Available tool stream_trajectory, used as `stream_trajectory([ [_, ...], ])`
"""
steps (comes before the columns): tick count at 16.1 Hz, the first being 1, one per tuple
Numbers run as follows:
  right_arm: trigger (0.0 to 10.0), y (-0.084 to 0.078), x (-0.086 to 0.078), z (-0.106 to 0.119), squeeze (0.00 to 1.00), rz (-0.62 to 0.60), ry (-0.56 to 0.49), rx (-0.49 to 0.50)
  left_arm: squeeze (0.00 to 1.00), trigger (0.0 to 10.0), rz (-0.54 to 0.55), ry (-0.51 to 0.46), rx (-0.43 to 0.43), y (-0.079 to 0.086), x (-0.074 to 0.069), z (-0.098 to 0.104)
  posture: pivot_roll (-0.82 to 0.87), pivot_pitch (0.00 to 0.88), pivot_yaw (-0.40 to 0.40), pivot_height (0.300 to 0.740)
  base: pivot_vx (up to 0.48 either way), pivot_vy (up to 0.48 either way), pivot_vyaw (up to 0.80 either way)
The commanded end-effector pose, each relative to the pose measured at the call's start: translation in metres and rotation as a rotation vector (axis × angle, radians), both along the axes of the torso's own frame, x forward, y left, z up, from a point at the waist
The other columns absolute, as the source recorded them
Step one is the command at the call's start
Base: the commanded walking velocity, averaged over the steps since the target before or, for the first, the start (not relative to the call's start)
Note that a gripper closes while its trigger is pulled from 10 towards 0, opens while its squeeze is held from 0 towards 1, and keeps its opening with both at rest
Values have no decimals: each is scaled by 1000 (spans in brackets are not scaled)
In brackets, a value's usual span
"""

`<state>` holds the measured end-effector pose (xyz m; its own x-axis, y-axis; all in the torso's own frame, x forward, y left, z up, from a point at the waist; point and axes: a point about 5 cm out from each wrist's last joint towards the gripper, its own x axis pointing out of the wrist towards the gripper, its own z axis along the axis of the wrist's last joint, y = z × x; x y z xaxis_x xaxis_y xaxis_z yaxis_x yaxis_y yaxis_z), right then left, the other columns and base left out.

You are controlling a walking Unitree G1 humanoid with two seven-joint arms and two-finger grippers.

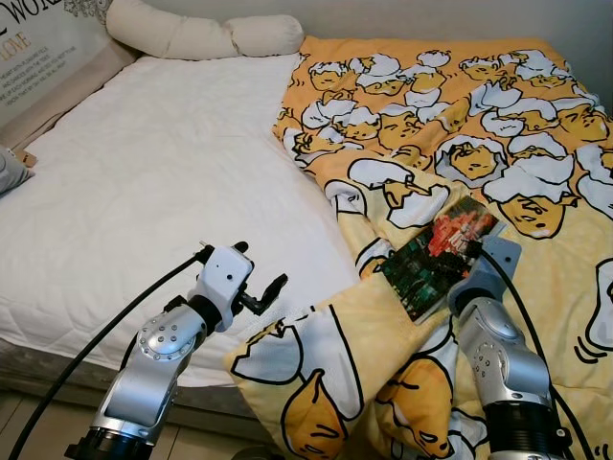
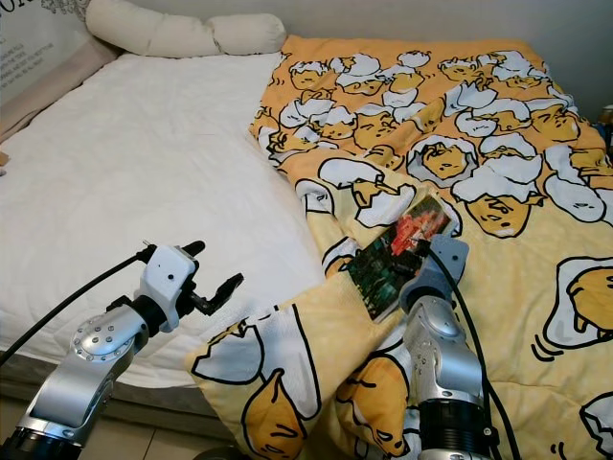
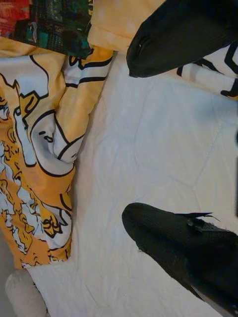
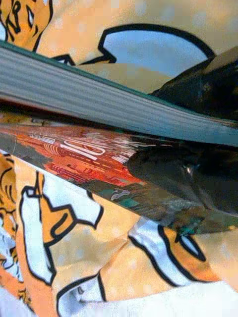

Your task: Clean up the room

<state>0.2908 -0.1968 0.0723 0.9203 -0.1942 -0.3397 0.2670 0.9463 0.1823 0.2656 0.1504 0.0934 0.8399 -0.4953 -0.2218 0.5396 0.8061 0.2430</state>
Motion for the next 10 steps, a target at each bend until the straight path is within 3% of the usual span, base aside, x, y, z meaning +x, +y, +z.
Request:
stream_trajectory([
  [1, 0, 0, 2, 3, 0, -13, -22, 35, 569, 10000, 10, -8, 14, 4, 3, 3, 54, 0, 101, 740, 0, 0, 0],
  [4, 0, 0, 2, -2, 0, -39, 5, 116, 569, 10000, 14, -10, 12, 4, 3, 3, 57, 0, 103, 740, 0, 0, 0],
  [5, 0, -2, 2, 3, 0, -54, -41, 120, 573, 10000, 43, -14, 3, 7, 3, 4, 53, 0, 107, 740, 0, 0, 0],
  [8, 0, 3, 3, 52, 0, -2, -368, 77, 573, 10000, 268, -58, -119, 22, 10, 14, 36, 0, 107, 740, 0, 0, 0],
  [10, 0, 5, 0, 63, 0, 12, -431, 16, 573, 10000, 314, -78, -143, 25, 10, 17, 31, 0, 106, 740, 0, 0, 0],
])
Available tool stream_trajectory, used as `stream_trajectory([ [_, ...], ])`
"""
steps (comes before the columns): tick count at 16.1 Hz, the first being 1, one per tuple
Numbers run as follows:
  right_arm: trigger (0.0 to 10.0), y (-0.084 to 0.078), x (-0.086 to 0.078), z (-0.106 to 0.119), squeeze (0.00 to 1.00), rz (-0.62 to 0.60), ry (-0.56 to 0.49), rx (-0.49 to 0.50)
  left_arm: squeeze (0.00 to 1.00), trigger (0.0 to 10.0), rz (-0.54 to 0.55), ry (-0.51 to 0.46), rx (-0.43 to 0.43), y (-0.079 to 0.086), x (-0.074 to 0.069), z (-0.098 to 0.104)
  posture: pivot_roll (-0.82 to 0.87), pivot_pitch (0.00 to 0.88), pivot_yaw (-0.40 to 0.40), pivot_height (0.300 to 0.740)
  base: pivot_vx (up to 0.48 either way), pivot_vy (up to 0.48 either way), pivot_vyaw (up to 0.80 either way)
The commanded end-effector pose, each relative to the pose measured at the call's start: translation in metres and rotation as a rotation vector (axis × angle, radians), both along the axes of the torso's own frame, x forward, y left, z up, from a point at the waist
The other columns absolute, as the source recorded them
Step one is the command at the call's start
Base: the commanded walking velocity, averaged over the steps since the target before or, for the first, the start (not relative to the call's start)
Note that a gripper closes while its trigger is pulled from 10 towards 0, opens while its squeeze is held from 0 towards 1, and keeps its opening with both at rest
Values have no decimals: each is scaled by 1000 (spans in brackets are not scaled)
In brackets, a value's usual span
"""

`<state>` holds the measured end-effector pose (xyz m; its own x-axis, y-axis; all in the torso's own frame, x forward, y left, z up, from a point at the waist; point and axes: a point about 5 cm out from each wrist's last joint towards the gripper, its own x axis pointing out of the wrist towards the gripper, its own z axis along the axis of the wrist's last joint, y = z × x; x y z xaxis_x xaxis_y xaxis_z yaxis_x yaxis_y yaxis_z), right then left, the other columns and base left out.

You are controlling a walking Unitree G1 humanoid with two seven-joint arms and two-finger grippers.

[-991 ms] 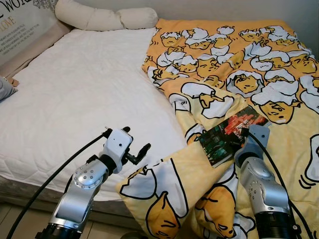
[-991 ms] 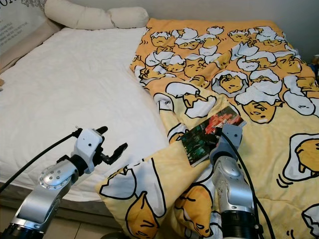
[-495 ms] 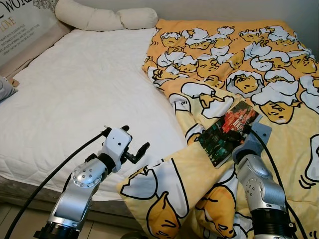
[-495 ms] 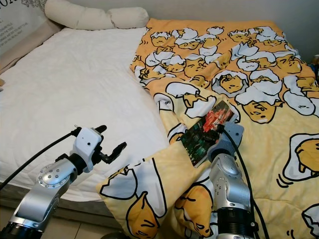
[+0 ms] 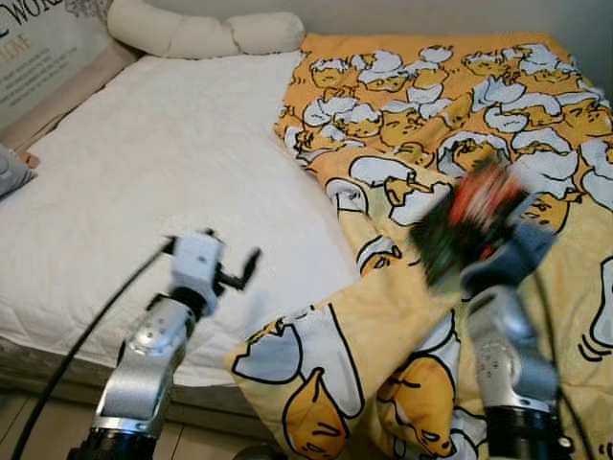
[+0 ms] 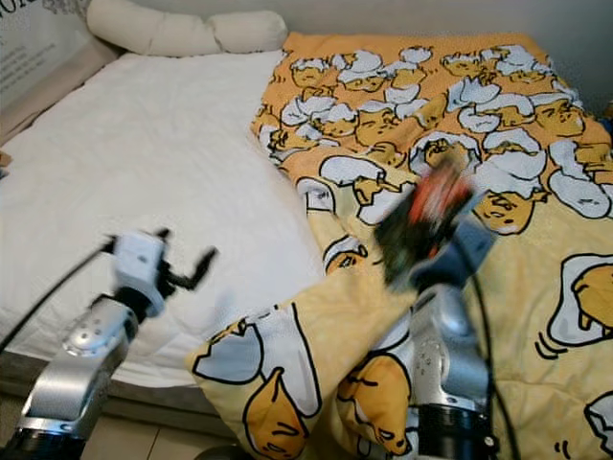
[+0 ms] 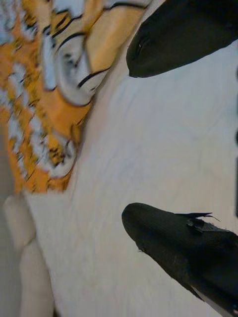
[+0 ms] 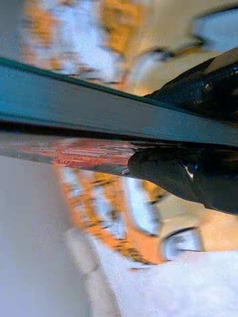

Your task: Clean up the room

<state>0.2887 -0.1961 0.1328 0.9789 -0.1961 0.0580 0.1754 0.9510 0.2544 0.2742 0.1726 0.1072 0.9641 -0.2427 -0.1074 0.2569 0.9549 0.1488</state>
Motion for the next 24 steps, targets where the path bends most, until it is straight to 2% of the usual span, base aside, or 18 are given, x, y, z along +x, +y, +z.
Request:
stream_trajectory([
  [1, 0, 6, -3, 9, 0, 12, -48, -66, 573, 10000, 32, -14, 0, 4, 0, 5, 17, 0, 98, 740, 0, 0, 0],
  [2, 0, 7, -6, 9, 0, 10, -39, -105, 573, 10000, 41, -20, -6, 3, -1, 7, 13, 0, 97, 740, 0, 0, 0],
  [3, 10000, 10, -11, 6, 0, 14, -5, -167, 573, 10000, 48, -33, -10, 2, -4, 10, 6, 0, 86, 740, 0, 0, 0],
  [5, 10000, 10, -21, -6, 0, 18, 85, -267, 573, 10000, 52, -48, -3, -2, -9, 13, 9, 0, 59, 740, 0, 182, 0],
  [8, 10000, -1, -24, -11, 0, -11, 152, -313, 573, 10000, 91, -49, -11, -4, -18, 11, 19, 0, 13, 740, 0, 394, 0],
  [14, 10000, 0, -20, -19, 0, 4, 200, -217, 573, 10000, 104, -57, 34, 0, -21, 17, 79, 0, -27, 740, 0, 397, 0],
  [16, 10000, 7, -22, -20, 0, 61, 198, -161, 576, 10000, 131, -64, 38, 3, -22, 21, 79, 0, -24, 740, 0, 398, 0],
  [18, 10000, 8, -21, -21, 0, 72, 213, -169, 573, 10000, 132, -62, 38, 3, -22, 21, 74, 0, -22, 740, 0, 399, 0],
  [20, 10000, 4, -20, -24, 0, 41, 262, -219, 573, 10000, 131, -57, 40, 3, -22, 20, 76, 0, -23, 740, 0, 394, 0],
  [22, 10000, 3, -20, -24, 0, 52, 275, -186, 576, 10000, 133, -56, 39, 2, -22, 21, 81, 0, -26, 740, 0, 398, 0],
  [24, 10000, 3, -17, -24, 0, 41, 265, -110, 576, 10000, 137, -57, 39, 3, -21, 22, 81, 0, -28, 740, 0, 396, -659],
])
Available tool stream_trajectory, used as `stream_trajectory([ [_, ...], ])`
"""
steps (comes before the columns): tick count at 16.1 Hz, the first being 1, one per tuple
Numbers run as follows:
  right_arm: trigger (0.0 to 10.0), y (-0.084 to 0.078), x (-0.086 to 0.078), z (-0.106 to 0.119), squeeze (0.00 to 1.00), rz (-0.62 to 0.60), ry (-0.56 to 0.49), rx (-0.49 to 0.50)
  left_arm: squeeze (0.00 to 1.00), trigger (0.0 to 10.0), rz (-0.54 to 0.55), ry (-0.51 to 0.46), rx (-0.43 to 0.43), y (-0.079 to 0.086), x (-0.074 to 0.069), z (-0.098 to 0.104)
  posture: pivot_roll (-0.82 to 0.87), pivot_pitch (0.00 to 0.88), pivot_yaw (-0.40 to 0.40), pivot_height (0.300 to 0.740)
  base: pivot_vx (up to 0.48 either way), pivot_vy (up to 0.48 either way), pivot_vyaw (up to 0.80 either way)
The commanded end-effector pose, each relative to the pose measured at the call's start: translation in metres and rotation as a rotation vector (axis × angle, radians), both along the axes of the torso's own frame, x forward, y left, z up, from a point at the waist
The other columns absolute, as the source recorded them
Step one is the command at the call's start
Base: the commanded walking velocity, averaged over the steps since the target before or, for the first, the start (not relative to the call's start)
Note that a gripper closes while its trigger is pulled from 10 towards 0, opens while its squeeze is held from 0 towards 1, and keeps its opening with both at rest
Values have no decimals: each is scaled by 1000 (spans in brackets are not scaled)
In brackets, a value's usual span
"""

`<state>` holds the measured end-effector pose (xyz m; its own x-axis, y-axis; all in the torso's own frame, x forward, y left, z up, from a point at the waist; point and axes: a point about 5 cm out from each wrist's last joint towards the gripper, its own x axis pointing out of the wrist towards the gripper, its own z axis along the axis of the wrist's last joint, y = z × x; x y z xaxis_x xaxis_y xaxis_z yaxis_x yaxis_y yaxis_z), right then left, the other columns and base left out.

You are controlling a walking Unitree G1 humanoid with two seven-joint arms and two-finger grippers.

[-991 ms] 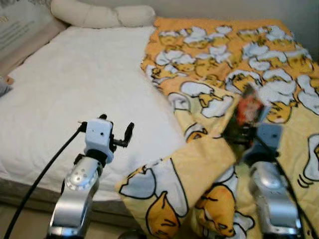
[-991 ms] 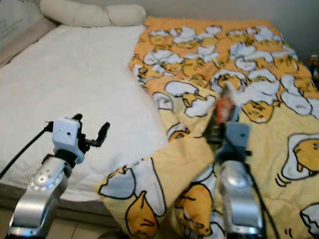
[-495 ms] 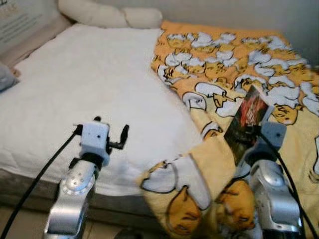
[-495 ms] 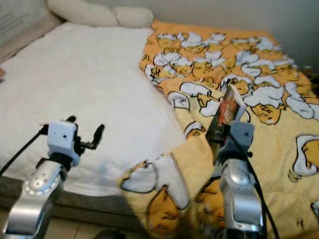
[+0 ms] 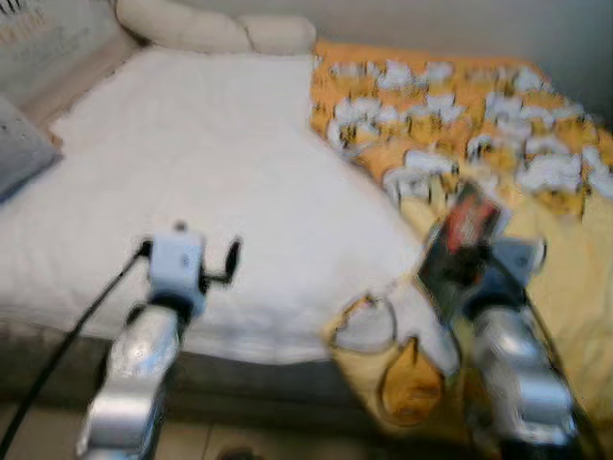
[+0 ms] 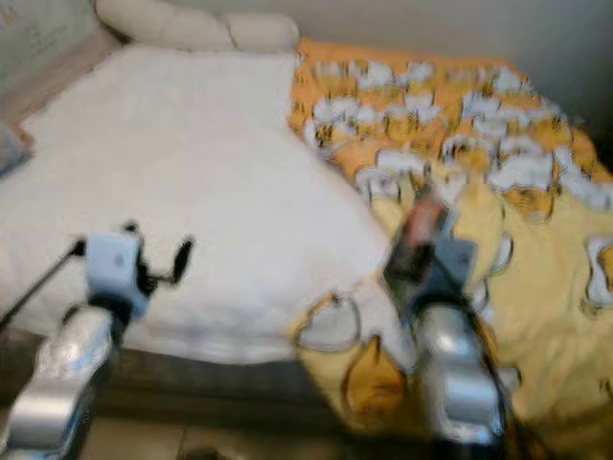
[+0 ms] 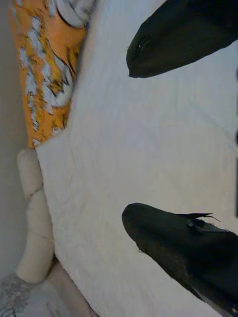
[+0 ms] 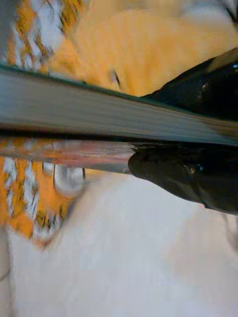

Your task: Clean up the room

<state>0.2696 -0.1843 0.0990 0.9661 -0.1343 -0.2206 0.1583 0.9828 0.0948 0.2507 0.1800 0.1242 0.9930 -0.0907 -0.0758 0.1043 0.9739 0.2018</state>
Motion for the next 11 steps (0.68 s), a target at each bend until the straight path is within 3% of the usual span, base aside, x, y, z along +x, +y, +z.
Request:
stream_trajectory([
  [1, 10000, -10, 3, 10, 0, -47, -43, 21, 573, 10000, -13, -17, -6, -4, 3, 6, 81, 0, -28, 740, 0, 390, -694],
  [2, 10000, -11, 3, 10, 0, -59, -43, 35, 573, 10000, -12, -17, -6, -4, 4, 6, 80, 0, -25, 740, 0, 382, -712],
  [5, 10000, -10, 6, 15, 0, -46, -75, -50, 576, 10000, -16, -20, -5, -6, 4, 7, 83, 0, -25, 740, 0, 385, -608],
  [8, 10000, -5, 8, 16, 0, -1, -65, -21, 573, 10000, -15, -21, -7, -7, 4, 7, 86, 0, -37, 740, 0, 380, 0],
  [11, 10000, -12, 5, 15, 0, -30, -54, -18, 576, 10000, -17, -13, -11, -10, 1, 3, 78, 0, -47, 740, 0, 382, 0],
])
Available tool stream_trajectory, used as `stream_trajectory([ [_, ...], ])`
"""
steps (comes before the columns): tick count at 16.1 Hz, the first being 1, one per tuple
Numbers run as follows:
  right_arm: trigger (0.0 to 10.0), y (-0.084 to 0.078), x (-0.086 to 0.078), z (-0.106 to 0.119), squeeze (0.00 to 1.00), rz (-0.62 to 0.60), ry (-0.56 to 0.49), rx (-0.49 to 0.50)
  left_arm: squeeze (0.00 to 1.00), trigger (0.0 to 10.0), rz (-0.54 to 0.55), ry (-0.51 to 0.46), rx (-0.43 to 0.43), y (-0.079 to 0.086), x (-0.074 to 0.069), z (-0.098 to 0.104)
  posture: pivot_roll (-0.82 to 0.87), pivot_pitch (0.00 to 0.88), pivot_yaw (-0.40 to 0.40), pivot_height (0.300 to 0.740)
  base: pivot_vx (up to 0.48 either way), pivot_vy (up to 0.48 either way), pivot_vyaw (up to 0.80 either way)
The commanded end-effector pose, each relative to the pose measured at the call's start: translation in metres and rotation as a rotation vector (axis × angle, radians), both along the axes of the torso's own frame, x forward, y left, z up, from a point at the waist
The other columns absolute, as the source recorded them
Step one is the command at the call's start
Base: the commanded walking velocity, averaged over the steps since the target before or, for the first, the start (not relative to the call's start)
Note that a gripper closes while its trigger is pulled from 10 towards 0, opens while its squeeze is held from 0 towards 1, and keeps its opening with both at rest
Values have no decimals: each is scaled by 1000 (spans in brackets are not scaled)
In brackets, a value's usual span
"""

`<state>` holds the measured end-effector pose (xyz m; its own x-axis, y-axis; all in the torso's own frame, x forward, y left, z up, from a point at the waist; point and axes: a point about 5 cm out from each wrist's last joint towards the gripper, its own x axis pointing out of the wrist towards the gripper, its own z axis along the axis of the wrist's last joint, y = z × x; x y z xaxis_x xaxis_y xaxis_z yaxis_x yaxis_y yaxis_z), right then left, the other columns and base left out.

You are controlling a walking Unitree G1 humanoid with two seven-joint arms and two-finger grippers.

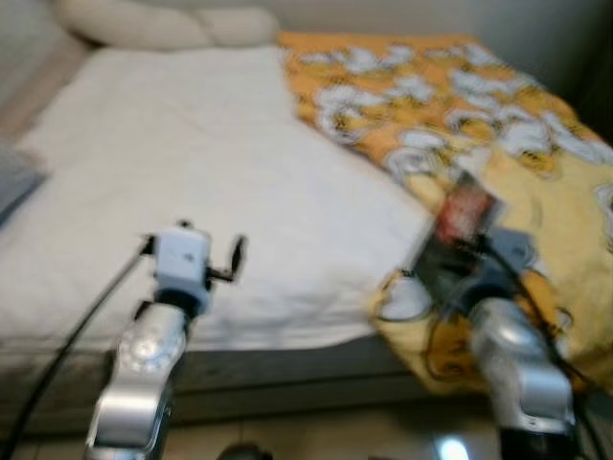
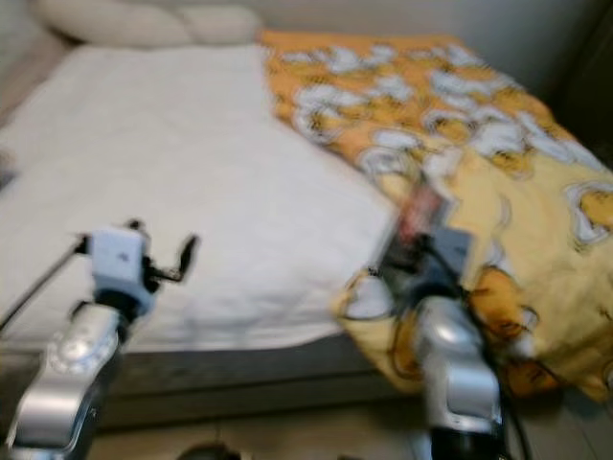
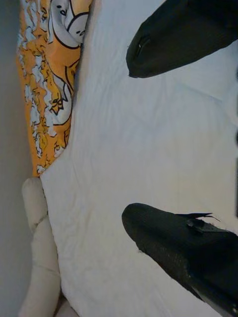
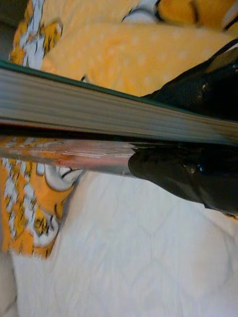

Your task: Clean up the room

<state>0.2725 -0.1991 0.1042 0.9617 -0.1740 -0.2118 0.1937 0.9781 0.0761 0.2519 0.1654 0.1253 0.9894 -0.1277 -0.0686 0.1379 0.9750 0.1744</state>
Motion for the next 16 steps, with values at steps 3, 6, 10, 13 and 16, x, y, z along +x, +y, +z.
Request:
stream_trajectory([
  [3, 10000, 3, 1, 9, 0, 10, -45, 2, 573, 10000, 20, 4, 18, 5, -3, -3, 77, 0, -58, 740, 0, 381, 0],
  [6, 10000, 5, 1, 8, 0, 34, -31, 8, 573, 10000, 12, 16, 71, 5, -5, -8, 83, 0, -68, 740, 0, 390, 0],
  [10, 10000, 4, -3, 8, 0, 27, -34, -4, 573, 10000, 13, 4, 44, 5, -1, -3, 48, 0, -32, 740, 0, 399, -462],
  [13, 10000, 7, -7, 8, 0, 58, -37, -18, 573, 10000, 34, -10, 15, 7, 3, 0, 28, 0, -5, 740, 0, 373, 0],
  [16, 10000, 16, -7, 7, 0, 110, -37, -22, 573, 10000, 58, -43, 13, 11, 21, 8, 12, 0, 27, 740, 0, 334, 0],
])
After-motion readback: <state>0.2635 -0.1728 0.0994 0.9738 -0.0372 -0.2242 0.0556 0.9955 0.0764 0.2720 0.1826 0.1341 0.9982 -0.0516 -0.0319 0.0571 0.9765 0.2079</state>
